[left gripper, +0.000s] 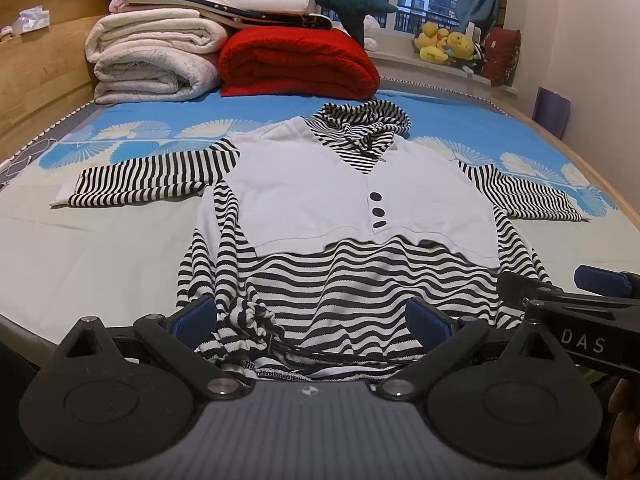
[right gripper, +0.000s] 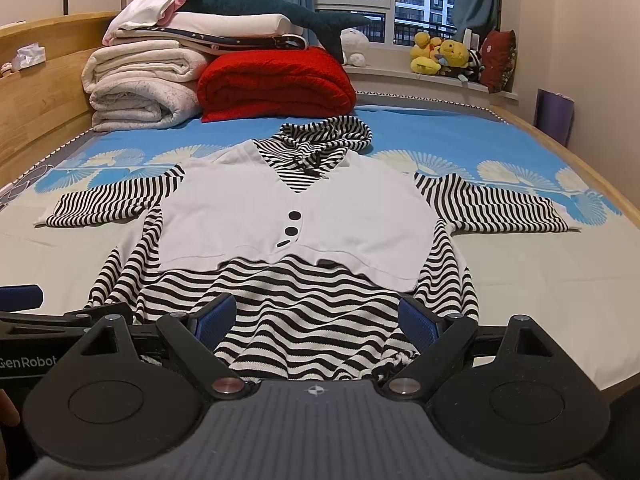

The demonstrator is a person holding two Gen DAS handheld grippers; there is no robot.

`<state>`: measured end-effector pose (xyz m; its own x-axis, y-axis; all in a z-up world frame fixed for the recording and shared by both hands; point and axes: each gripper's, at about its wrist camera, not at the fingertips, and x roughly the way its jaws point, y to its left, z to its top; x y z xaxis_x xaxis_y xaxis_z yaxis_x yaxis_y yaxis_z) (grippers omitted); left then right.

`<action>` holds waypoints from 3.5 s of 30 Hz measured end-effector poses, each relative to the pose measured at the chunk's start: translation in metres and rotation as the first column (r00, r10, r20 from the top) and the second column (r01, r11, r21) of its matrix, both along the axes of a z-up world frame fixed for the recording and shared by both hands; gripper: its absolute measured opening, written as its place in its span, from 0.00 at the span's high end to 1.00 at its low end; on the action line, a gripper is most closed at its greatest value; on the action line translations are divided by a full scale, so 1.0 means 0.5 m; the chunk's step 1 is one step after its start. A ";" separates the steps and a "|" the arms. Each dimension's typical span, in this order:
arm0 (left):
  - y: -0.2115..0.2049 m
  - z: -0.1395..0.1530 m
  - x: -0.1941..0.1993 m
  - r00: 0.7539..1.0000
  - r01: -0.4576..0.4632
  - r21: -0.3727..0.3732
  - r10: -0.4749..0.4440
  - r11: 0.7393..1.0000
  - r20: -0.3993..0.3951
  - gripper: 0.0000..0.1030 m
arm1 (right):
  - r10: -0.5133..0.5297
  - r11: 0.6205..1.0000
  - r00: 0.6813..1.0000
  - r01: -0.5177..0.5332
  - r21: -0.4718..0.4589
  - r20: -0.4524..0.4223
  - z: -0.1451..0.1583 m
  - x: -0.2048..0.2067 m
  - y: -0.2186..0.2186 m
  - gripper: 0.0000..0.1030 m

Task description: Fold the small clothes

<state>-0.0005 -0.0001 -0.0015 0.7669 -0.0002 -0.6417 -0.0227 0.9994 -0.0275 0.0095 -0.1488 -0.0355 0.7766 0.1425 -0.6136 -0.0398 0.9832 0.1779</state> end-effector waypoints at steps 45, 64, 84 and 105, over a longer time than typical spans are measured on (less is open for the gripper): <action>0.213 0.146 0.501 0.987 -0.089 0.246 0.052 0.965 0.153 0.51 | -0.070 0.996 0.997 0.069 0.051 0.019 0.042 0.064 -0.096 0.21; 0.723 -0.046 0.555 0.809 -0.584 -0.010 0.581 0.812 -0.094 0.73 | 0.134 0.981 0.967 -0.161 0.111 0.216 0.079 0.513 -0.022 0.23; 0.778 -0.076 0.630 0.667 -0.745 -0.129 0.730 0.655 -0.147 1.00 | 0.112 0.989 0.994 -0.111 0.100 -0.003 0.008 0.639 -0.088 0.47; 0.150 0.051 0.673 0.999 -0.037 -0.181 0.031 0.983 -0.038 0.82 | -0.108 0.946 0.972 0.165 0.278 -0.209 -0.090 0.645 -0.234 0.68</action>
